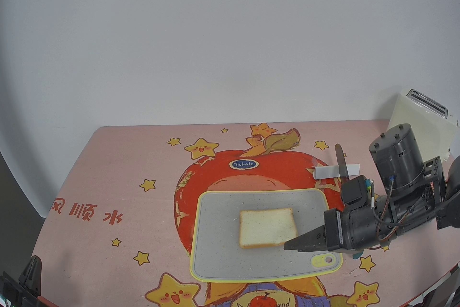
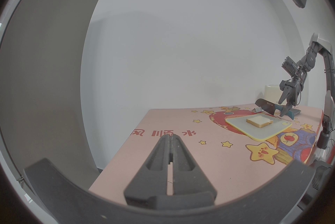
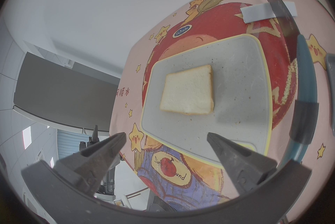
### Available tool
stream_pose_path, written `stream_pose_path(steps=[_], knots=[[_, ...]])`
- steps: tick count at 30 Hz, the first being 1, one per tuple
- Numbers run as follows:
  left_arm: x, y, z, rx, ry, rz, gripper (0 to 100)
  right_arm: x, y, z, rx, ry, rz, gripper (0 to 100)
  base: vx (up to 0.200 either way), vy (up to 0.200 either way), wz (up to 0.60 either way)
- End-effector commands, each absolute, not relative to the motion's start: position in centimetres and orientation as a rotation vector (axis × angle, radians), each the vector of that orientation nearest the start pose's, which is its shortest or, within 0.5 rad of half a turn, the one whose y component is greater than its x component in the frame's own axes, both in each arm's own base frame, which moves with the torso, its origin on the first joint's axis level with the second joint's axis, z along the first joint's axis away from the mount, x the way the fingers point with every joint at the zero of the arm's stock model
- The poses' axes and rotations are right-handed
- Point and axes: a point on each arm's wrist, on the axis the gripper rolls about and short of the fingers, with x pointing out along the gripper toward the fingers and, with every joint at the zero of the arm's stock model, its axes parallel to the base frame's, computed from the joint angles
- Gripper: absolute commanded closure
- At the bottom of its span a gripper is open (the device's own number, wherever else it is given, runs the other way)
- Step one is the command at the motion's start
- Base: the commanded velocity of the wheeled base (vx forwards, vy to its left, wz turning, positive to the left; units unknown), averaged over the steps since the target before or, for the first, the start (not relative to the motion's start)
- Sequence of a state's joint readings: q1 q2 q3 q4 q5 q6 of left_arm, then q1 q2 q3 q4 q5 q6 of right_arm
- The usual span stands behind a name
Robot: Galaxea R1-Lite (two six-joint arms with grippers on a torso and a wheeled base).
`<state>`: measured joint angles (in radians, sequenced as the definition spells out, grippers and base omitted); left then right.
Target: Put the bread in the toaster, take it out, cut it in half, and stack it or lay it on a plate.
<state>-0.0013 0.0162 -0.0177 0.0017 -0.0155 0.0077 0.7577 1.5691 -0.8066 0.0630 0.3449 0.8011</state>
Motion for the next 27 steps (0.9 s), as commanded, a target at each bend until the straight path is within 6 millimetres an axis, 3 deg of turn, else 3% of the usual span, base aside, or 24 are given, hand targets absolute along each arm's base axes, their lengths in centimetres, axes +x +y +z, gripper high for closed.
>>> stream_pose_path(steps=[1,7,27], knots=[[-2.3,0.0,7.5,0.008,0.001,-0.017,100,17.6,18.2,15.2,0.482,1.227,0.625,100,0.0,0.0,0.0],[-2.3,0.0,7.5,0.008,0.003,-0.017,100,18.3,18.8,13.9,0.459,1.261,0.585,100,0.0,0.0,0.0],[-2.3,0.0,7.5,0.008,0.001,-0.017,100,19.5,19.6,12.5,0.409,1.233,0.471,100,0.0,0.0,0.0]])
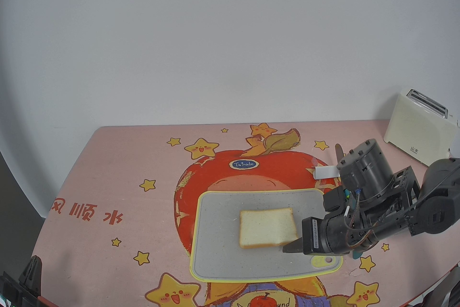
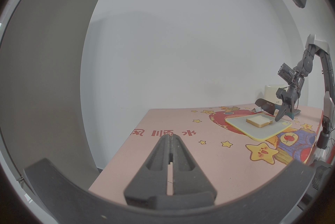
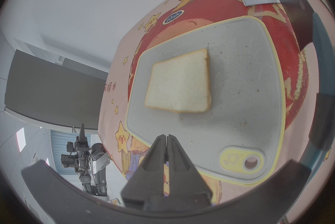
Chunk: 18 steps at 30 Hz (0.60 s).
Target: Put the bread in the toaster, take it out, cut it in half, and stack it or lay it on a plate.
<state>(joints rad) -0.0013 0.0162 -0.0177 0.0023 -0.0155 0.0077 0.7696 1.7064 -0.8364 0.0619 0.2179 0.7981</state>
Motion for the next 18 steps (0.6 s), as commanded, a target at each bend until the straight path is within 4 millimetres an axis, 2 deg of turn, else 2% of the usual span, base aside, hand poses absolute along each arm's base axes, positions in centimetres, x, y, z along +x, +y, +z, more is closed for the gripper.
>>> stream_pose_path(steps=[1,18], knots=[[-2.28,-0.03,7.52,0.008,0.003,-0.017,100,19.56,19.69,12.64,0.41,1.23,0.473,100,0.0,0.0,0.0],[-2.28,-0.03,7.53,0.008,0.001,-0.017,100,19.94,19.7,13.04,0.387,1.156,0.405,100,0.0,0.0,0.0]])
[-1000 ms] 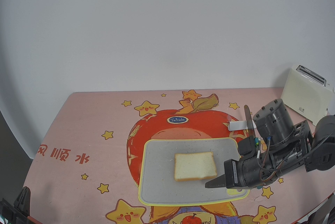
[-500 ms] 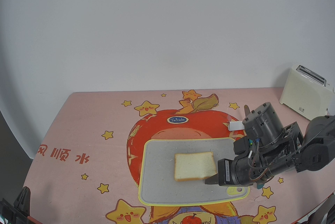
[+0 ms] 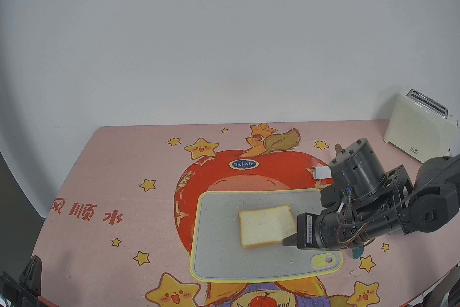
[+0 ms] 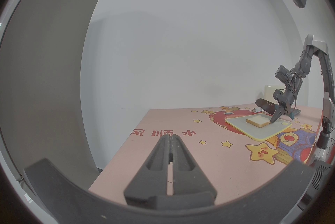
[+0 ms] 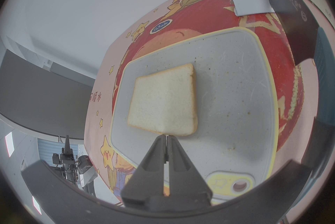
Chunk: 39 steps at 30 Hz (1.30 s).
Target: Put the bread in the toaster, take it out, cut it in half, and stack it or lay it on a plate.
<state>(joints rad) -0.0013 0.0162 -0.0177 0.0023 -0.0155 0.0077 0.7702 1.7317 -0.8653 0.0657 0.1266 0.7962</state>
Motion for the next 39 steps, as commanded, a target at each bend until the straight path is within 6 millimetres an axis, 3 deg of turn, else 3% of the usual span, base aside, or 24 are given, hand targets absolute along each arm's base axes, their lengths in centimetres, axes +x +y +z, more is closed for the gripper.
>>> stream_pose_path(steps=[1,12,18,21,25,27,28,29,30,32,35,39], knots=[[-2.3,0.0,7.5,0.008,0.003,-0.017,100,19.9,19.7,13.1,0.388,1.152,0.404,100,0.0,0.0,0.0],[-2.3,0.0,7.5,0.009,0.001,-0.015,100,19.8,19.1,13.8,0.406,1.126,0.403,100,0.0,0.0,0.0],[-2.3,0.0,7.5,0.005,0.002,-0.011,100,16.3,15.6,18.6,0.503,0.978,0.504,100,0.0,0.0,0.0],[-2.3,0.0,7.5,0.008,0.001,-0.011,100,14.8,13.6,19.1,0.533,0.949,0.522,100,0.0,0.0,0.0],[-2.3,-0.1,7.6,0.046,-0.008,-0.035,100,13.4,12.3,19.7,0.56,0.935,0.591,100,0.0,0.0,0.0],[-2.4,-0.1,8.2,0.041,-0.053,-0.054,100,13.2,12.3,19.9,0.563,0.935,0.611,100,0.0,0.0,0.0],[-3.9,-0.2,12.9,0.013,-0.345,-0.096,100,13.1,12.2,20.2,0.562,0.922,0.618,100,0.0,0.0,0.0],[-4.8,-0.3,15.3,0.015,-0.451,-0.131,100,13.0,12.1,20.3,0.564,0.918,0.62,100,0.0,0.0,0.0],[-4.9,-0.3,16.0,0.02,-0.457,-0.154,100,12.9,12.0,20.4,0.567,0.913,0.624,100,0.0,0.0,0.0],[-3.9,-0.5,17.2,0.033,-0.376,-0.237,100,12.7,11.8,20.4,0.57,0.913,0.632,100,0.0,0.0,0.0],[-1.7,-0.7,17.3,0.026,-0.22,-0.334,100,12.8,11.9,20.4,0.564,0.91,0.626,100,0.0,0.0,0.0],[4.0,-1.0,17.8,-0.021,0.061,-0.454,100,12.8,11.9,20.4,0.565,0.909,0.63,100,0.0,0.0,0.0]])
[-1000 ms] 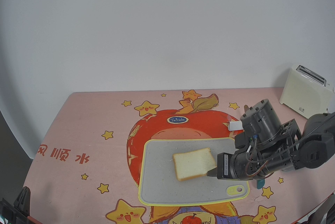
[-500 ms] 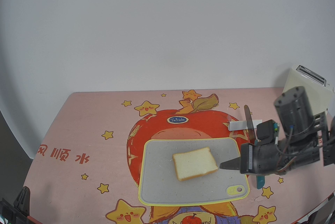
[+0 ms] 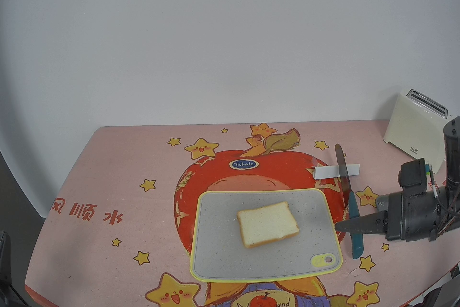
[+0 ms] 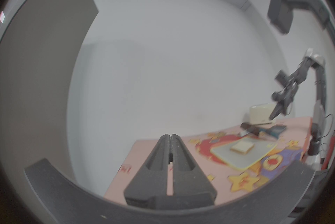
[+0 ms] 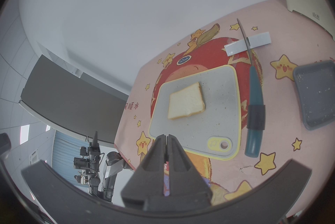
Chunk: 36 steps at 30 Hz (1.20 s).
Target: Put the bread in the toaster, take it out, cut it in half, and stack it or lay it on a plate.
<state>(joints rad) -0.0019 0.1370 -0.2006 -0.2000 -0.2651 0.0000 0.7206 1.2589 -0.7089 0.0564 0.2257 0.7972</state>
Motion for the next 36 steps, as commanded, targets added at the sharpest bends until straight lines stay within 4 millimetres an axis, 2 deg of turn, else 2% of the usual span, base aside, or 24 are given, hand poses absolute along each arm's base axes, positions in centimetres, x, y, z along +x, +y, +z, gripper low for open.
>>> stream_pose_path(steps=[1,4,6,7,8,9,11,13,21,25,29,36], knots=[[4.0,-1.0,17.8,-0.021,0.061,-0.454,100,12.8,11.9,20.4,0.565,0.909,0.63,100,0.0,0.0,0.0],[9.1,-1.3,18.9,-0.044,0.148,-0.549,100,12.8,12.0,20.3,0.563,0.92,0.633,100,0.0,0.0,0.0],[11.1,-1.4,19.4,-0.047,0.157,-0.577,100,12.9,12.1,20.1,0.558,0.927,0.629,100,0.0,0.0,0.0],[11.1,-1.4,19.4,-0.047,0.157,-0.577,100,12.9,12.1,20.1,0.558,0.927,0.629,100,0.0,0.0,0.0],[13.5,-2.0,20.0,-0.045,0.158,-0.635,100,13.1,12.2,19.9,0.553,0.938,0.624,100,0.0,0.0,0.0],[14.9,-2.7,20.4,-0.045,0.159,-0.693,100,13.1,12.3,19.7,0.55,0.944,0.62,100,0.0,0.0,0.0],[17.3,-4.4,20.3,-0.046,0.185,-0.79,100,13.1,12.3,19.6,0.549,0.947,0.619,100,0.0,0.0,0.0],[18.7,-6.3,19.6,-0.056,0.24,-0.872,100,13.2,12.3,19.5,0.549,0.951,0.613,100,0.0,0.0,0.0],[20.7,-10.9,17.3,-0.047,0.383,-1.019,100,13.2,12.4,19.5,0.547,0.955,0.613,100,0.0,0.0,0.0],[21.0,-11.5,17.3,-0.036,0.46,-0.985,100,13.1,12.4,19.3,0.541,0.96,0.613,100,0.0,0.0,0.0],[20.6,-12.5,18.2,-0.003,0.56,-0.935,100,13.1,12.4,19.3,0.542,0.958,0.615,100,0.0,0.0,0.0],[21.2,-13.0,18.7,0.016,0.564,-0.888,100,13.1,12.4,19.4,0.542,0.958,0.616,100,0.0,0.0,0.0]])
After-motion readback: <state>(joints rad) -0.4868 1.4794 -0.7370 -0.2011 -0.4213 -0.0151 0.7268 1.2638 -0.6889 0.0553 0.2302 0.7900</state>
